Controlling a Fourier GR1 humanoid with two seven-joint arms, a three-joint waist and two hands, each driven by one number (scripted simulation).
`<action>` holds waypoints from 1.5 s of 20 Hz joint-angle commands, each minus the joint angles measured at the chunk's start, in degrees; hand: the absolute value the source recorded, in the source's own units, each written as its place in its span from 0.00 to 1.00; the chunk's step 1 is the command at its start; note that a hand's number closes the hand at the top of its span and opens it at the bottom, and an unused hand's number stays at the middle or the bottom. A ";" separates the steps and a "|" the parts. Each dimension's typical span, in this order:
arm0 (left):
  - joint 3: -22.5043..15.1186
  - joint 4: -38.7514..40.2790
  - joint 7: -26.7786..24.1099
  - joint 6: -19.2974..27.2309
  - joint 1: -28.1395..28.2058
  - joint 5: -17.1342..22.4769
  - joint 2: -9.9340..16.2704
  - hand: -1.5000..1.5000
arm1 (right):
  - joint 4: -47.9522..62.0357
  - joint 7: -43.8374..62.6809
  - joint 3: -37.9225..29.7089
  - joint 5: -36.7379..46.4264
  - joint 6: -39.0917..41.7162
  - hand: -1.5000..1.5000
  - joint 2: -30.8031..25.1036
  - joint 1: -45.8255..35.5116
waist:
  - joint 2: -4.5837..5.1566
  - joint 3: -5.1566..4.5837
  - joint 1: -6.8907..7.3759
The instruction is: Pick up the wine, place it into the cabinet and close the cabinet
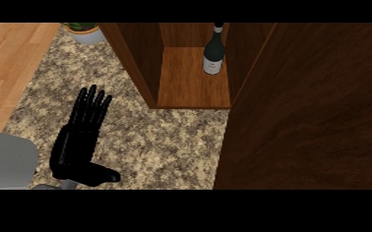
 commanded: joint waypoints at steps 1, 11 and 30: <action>4.00 -1.26 0.11 -2.32 2.22 2.09 3.69 0.00 | -11.91 5.30 3.71 -3.34 1.99 1.00 0.76 -0.01 | 0.16 -0.03 0.26; 9.40 -2.98 3.24 -7.64 4.84 6.37 9.53 0.00 | -12.61 9.32 7.86 0.14 1.86 1.00 3.61 -3.18 | -0.09 -0.11 0.07; 14.71 1.37 4.63 -15.08 1.96 10.28 13.84 0.00 | -1.32 17.95 3.92 -6.22 5.32 1.00 19.00 -19.90 | 0.96 -0.48 3.94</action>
